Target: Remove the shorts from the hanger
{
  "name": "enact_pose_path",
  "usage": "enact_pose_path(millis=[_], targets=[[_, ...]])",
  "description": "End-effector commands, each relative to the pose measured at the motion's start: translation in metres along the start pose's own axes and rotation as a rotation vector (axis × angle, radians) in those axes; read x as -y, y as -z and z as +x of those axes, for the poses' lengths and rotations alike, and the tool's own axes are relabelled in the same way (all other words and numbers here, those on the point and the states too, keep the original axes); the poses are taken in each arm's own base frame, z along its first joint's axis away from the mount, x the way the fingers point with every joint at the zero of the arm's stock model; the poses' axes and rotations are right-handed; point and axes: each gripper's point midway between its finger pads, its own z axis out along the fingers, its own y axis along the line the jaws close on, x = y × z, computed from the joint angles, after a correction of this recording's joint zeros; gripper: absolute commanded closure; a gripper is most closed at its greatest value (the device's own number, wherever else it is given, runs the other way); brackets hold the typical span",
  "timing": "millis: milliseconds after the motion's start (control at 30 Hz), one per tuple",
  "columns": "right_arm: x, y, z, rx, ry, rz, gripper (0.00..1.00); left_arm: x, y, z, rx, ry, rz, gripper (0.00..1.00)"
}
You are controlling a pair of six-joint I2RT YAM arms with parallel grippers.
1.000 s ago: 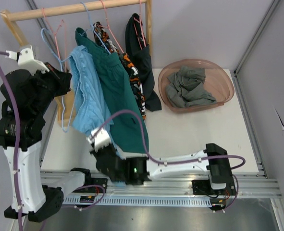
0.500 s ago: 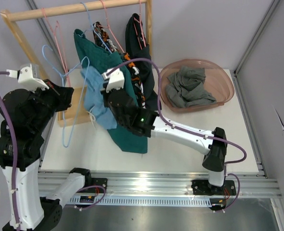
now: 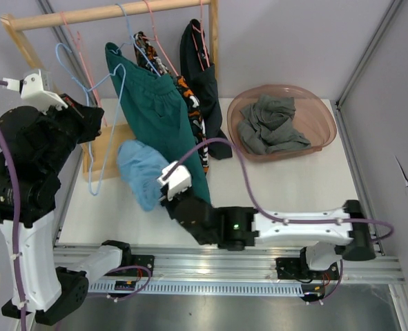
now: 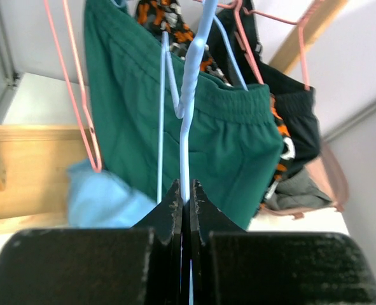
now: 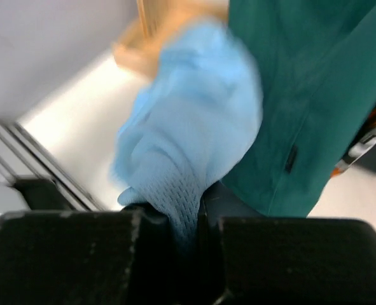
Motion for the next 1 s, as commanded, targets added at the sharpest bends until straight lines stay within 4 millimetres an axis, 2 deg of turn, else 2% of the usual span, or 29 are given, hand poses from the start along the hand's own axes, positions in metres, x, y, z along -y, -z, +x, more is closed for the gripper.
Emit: enact_pose_path(millis=[0, 33, 100, 133, 167, 200, 233, 267, 300, 333, 367, 467, 500, 533, 567, 600, 667, 700, 800, 833, 900, 933, 967], targets=[[0.081, 0.041, -0.138, 0.243, -0.204, 0.137, 1.0, -0.001, -0.01, -0.018, 0.077, -0.036, -0.015, 1.0], [0.103, 0.047, -0.174, 0.303, -0.235, 0.159, 1.0, -0.001, -0.014, -0.015, 0.072, -0.033, -0.012, 1.0], [0.131, 0.053, -0.206, 0.357, -0.19, 0.204, 1.0, -0.001, -0.02, -0.009, 0.067, -0.03, -0.005, 1.0], [0.154, 0.05, -0.221, 0.384, -0.178, 0.241, 1.0, -0.001, -0.021, -0.008, 0.067, -0.032, 0.0, 1.0], [0.169, 0.059, -0.248, 0.436, -0.2, 0.248, 1.0, 0.0, -0.021, -0.008, 0.069, -0.044, 0.01, 1.0], [0.192, 0.06, -0.27, 0.483, -0.191, 0.263, 1.0, -0.003, -0.026, -0.002, 0.061, -0.051, 0.002, 1.0], [0.184, 0.053, -0.266, 0.468, -0.169, 0.236, 1.0, -0.004, -0.027, -0.001, 0.063, -0.057, 0.002, 1.0], [0.212, 0.06, -0.288, 0.519, -0.184, 0.285, 1.0, -0.004, -0.029, -0.001, 0.065, -0.067, 0.003, 1.0], [0.218, 0.052, -0.29, 0.514, -0.167, 0.301, 1.0, -0.007, -0.031, 0.004, 0.057, -0.071, -0.005, 1.0], [0.225, 0.051, -0.299, 0.533, -0.152, 0.3, 1.0, -0.009, -0.033, 0.007, 0.05, -0.074, -0.01, 1.0], [0.245, 0.051, -0.306, 0.553, -0.144, 0.342, 1.0, -0.011, -0.035, 0.011, 0.044, -0.083, -0.014, 1.0], [0.268, 0.047, -0.325, 0.606, -0.126, 0.37, 1.0, -0.012, -0.042, 0.016, 0.035, -0.088, -0.012, 1.0], [0.289, 0.054, -0.335, 0.636, -0.124, 0.419, 1.0, -0.012, -0.042, 0.016, 0.037, -0.089, -0.01, 1.0], [0.295, 0.044, -0.336, 0.634, -0.11, 0.417, 1.0, -0.012, -0.044, 0.017, 0.035, -0.091, -0.012, 1.0], [0.304, 0.043, -0.339, 0.643, -0.115, 0.43, 1.0, -0.013, -0.046, 0.019, 0.031, -0.094, -0.015, 1.0], [0.326, 0.049, -0.345, 0.665, -0.112, 0.472, 1.0, -0.014, -0.046, 0.019, 0.033, -0.096, -0.018, 1.0], [0.341, 0.039, -0.344, 0.669, -0.113, 0.47, 1.0, -0.015, -0.047, 0.018, 0.041, -0.106, -0.022, 1.0], [0.363, 0.04, -0.344, 0.676, -0.11, 0.51, 1.0, -0.016, -0.048, 0.018, 0.041, -0.107, -0.025, 1.0], [0.387, 0.026, -0.337, 0.661, -0.108, 0.514, 1.0, -0.018, -0.053, 0.019, 0.04, -0.117, -0.038, 1.0], [0.405, 0.022, -0.329, 0.644, -0.116, 0.54, 1.0, -0.019, -0.054, 0.019, 0.04, -0.118, -0.043, 1.0], [0.42, 0.015, -0.318, 0.635, -0.137, 0.557, 1.0, -0.02, -0.058, 0.019, 0.04, -0.12, -0.047, 1.0], [0.437, 0.0, -0.289, 0.575, -0.143, 0.584, 1.0, -0.02, -0.057, 0.016, 0.048, -0.121, -0.049, 1.0], [0.443, -0.006, -0.276, 0.558, -0.151, 0.589, 1.0, -0.021, -0.058, 0.016, 0.05, -0.122, -0.053, 1.0]])
